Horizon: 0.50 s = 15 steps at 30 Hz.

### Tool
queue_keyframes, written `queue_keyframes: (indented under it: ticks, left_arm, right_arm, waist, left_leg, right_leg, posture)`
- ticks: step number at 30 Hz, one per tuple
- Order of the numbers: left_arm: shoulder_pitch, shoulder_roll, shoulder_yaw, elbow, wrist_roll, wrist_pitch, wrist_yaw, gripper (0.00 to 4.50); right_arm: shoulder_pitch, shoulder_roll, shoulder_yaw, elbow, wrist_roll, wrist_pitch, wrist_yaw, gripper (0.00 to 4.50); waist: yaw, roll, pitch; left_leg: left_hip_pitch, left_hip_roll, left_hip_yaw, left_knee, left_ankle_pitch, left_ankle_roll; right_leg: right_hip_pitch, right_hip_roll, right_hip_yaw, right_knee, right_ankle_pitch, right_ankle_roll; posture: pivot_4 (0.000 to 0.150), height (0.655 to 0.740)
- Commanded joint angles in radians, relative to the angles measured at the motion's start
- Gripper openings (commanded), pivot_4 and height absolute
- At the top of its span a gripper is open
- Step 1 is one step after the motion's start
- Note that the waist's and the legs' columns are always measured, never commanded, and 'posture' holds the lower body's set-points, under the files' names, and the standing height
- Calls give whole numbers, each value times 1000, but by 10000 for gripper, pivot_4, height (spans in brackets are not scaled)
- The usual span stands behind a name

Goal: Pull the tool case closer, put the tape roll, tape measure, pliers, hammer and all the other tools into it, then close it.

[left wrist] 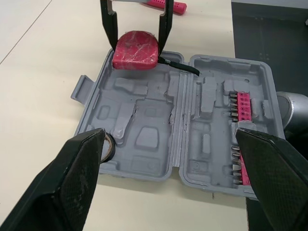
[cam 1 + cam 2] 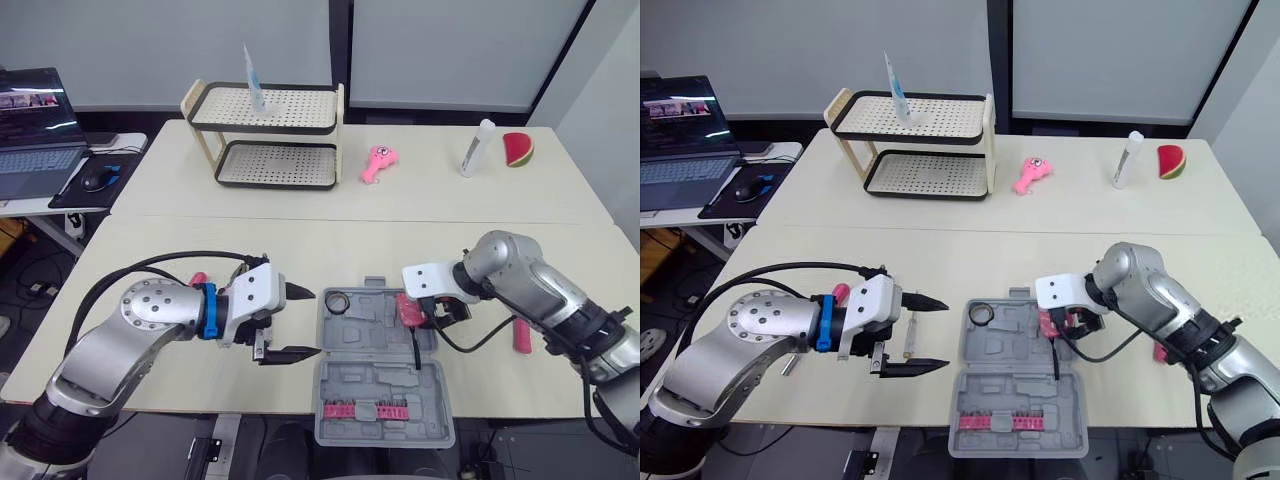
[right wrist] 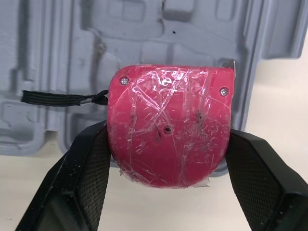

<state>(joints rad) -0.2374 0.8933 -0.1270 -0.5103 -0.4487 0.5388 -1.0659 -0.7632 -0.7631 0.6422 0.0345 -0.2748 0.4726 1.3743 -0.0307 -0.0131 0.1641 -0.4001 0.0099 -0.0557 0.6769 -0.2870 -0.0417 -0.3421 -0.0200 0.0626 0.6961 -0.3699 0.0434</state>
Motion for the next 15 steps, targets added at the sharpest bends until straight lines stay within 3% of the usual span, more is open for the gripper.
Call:
queue_keyframes:
  ticks: [1,15]
  left_arm:
    - [-13,-8,-6,-35,9,-1,11,45000]
    - [-28,-26,-21,-43,9,20,34,45000]
  right_arm:
    - [-36,25,6,54,-29,-27,8,32123]
    - [-59,88,5,143,-68,-29,31,32123]
  waist:
    - [0,0,0]
    - [-1,0,0]
  left_leg:
    - [0,0,0,0,0,0]
    - [0,0,0,0,0,0]
  right_leg:
    - [0,0,0,0,0,0]
    - [-1,0,0,1,0,0]
  posture:
    - [1500,7400]
    - [1500,7400]
